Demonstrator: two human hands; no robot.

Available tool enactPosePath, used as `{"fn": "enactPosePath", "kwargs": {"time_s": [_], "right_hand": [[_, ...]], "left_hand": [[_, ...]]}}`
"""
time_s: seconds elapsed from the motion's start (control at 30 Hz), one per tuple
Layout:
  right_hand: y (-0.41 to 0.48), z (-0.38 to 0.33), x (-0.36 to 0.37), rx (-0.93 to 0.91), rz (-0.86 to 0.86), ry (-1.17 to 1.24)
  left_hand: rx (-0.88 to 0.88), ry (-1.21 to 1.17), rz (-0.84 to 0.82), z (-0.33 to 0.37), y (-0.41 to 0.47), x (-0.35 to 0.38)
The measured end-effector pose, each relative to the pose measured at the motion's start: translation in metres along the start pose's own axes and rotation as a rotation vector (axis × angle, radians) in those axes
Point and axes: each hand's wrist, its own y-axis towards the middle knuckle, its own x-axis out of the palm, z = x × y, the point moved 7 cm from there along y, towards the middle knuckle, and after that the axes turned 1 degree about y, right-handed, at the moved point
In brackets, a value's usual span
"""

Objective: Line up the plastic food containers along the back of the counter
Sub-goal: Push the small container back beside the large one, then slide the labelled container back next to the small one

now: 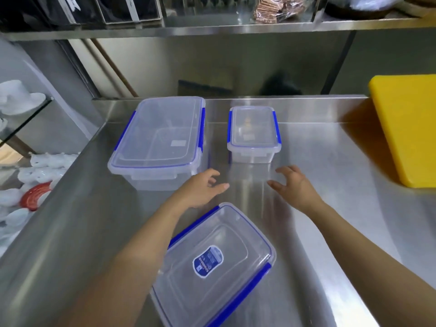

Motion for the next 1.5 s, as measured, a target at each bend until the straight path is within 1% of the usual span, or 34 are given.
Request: {"fn": "enactPosePath", "kwargs": {"time_s": [0.07, 0.13, 0.17, 0.23, 0.33, 0.4, 0.43, 0.47, 0.53, 0.63, 0.67, 0.7, 0.77, 0.8, 0.83, 0.9, 0.93, 1.0, 1.07, 1.1, 1.17, 1.23, 1.27, 1.3, 1.37, 1.5], "right_hand": [[-0.018, 0.004, 0.005, 0.058, -0.045, 0.067], [-0.039, 0.002, 0.010, 0.092, -0.138, 0.088], [-0.050, -0.001, 0.013, 0.108, -0.219, 0.109], [-0.074, -0.006, 0.019, 0.155, -0.435, 0.188], [-0.107, -0.013, 0.028, 0.155, -0.774, 0.205], [-0.122, -0.016, 0.038, 0.142, -0.922, 0.192], [-0.125, -0.017, 0.044, 0.130, -0.951, 0.193], [-0.124, -0.021, 0.048, 0.109, -0.942, 0.198], [-0.126, -0.015, 0.050, 0.112, -0.860, 0.264], [-0.120, -0.012, 0.043, 0.069, -0.765, 0.314], [-0.116, -0.009, 0.038, 0.082, -0.691, 0.351], [-0.112, -0.005, 0.032, 0.112, -0.581, 0.407], [-0.103, 0.005, 0.020, 0.184, -0.322, 0.502], [-0.100, 0.009, 0.016, 0.215, -0.213, 0.511], [-0.098, 0.011, 0.013, 0.233, -0.131, 0.482], [-0.099, 0.010, 0.012, 0.219, -0.055, 0.418], [-0.101, 0.008, 0.013, 0.196, -0.063, 0.417], [-0.107, 0.007, 0.015, 0.145, -0.126, 0.438], [-0.114, 0.009, 0.013, 0.067, -0.191, 0.420], [-0.118, 0.008, 0.013, 0.011, -0.239, 0.393], [-0.128, 0.007, 0.019, -0.074, -0.395, 0.282], [-0.142, 0.009, 0.025, -0.093, -0.543, 0.100], [-0.147, 0.010, 0.025, -0.093, -0.581, -0.007], [-0.151, 0.013, 0.025, -0.082, -0.595, -0.100], [-0.154, 0.014, 0.020, -0.053, -0.592, -0.213], [-0.148, 0.023, 0.006, -0.020, -0.554, -0.321]], "left_hand": [[-0.009, -0.013, -0.033, -0.005, -0.016, 0.004], [-0.035, -0.029, -0.073, -0.011, -0.030, 0.008], [-0.065, -0.032, -0.097, -0.016, -0.037, 0.009], [-0.135, -0.045, -0.145, -0.027, -0.048, 0.011], [-0.224, -0.184, -0.265, -0.042, -0.062, 0.019], [-0.259, -0.298, -0.335, -0.047, -0.070, 0.026], [-0.258, -0.337, -0.350, -0.048, -0.073, 0.029], [-0.249, -0.366, -0.354, -0.048, -0.074, 0.030], [-0.235, -0.420, -0.384, -0.044, -0.076, 0.040], [-0.286, -0.564, -0.351, -0.048, -0.080, 0.047], [-0.311, -0.612, -0.330, -0.051, -0.081, 0.053], [-0.331, -0.665, -0.290, -0.052, -0.083, 0.059], [-0.367, -0.792, -0.165, -0.048, -0.086, 0.075], [-0.387, -0.867, -0.109, -0.044, -0.086, 0.084], [-0.406, -0.936, -0.059, -0.039, -0.086, 0.092], [-0.406, -0.981, 0.071, -0.030, -0.085, 0.097], [-0.394, -0.959, 0.143, -0.028, -0.082, 0.095], [-0.339, -0.848, 0.225, -0.025, -0.079, 0.085], [-0.239, -0.654, 0.213, -0.021, -0.082, 0.069], [-0.182, -0.557, 0.143, -0.017, -0.086, 0.063], [-0.080, -0.353, -0.100, -0.011, -0.098, 0.067], [0.012, -0.111, -0.300, -0.010, -0.110, 0.079], [0.039, 0.028, -0.359, -0.012, -0.113, 0.086], [0.064, 0.145, -0.391, -0.014, -0.114, 0.093], [0.096, 0.292, -0.400, -0.009, -0.111, 0.099], [0.134, 0.424, -0.410, 0.014, -0.101, 0.106]]}}
